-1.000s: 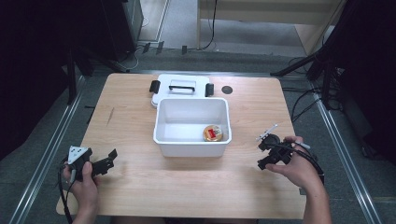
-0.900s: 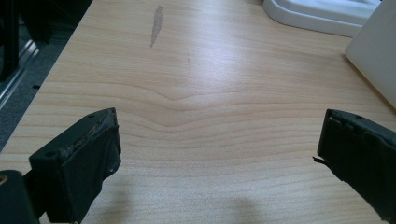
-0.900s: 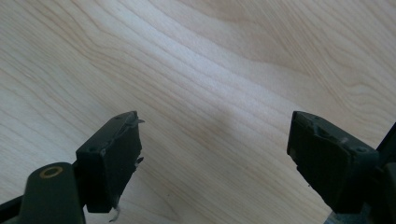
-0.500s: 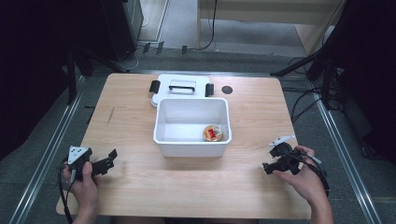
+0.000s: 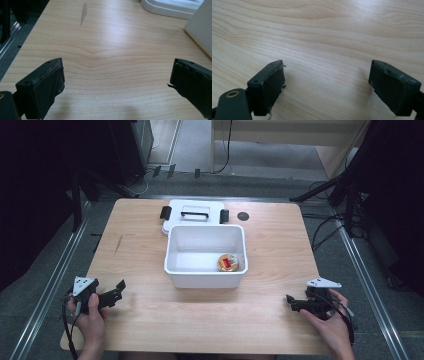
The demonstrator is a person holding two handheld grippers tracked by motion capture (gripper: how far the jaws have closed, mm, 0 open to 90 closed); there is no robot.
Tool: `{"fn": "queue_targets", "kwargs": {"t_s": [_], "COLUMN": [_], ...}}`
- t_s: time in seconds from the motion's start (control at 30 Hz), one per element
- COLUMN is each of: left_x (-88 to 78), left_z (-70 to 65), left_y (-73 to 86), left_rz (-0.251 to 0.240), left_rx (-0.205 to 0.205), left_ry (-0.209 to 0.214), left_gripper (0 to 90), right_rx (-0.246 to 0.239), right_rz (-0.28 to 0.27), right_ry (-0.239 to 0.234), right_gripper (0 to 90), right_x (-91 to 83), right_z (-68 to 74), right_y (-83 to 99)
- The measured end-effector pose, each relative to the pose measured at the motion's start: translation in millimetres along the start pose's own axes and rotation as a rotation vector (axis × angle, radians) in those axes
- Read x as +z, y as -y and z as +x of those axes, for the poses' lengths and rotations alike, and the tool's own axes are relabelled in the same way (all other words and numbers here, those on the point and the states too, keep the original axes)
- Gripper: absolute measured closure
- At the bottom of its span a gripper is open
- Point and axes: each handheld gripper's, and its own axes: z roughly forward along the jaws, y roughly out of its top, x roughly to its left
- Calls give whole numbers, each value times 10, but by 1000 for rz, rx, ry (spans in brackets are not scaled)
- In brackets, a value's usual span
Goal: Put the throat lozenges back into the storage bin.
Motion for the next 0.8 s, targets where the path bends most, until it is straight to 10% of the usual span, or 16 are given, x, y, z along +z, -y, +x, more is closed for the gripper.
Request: {"fn": "queue_targets", "kwargs": {"t_s": [0.5, 0.8], "left_x": [1, 1], "left_z": [-2, -5], "left_y": [2, 1], "left_rz": [-3, -1], "left_rx": [1, 5], "left_ry": [-1, -2], "left_gripper": [0, 0], "right_rx": [234, 173], "right_rz": [-274, -297], "right_ry": [20, 147], "right_gripper": [140, 131], "right_x": [-189, -196], "right_z": [-211, -89], "right_y": [307, 298]}}
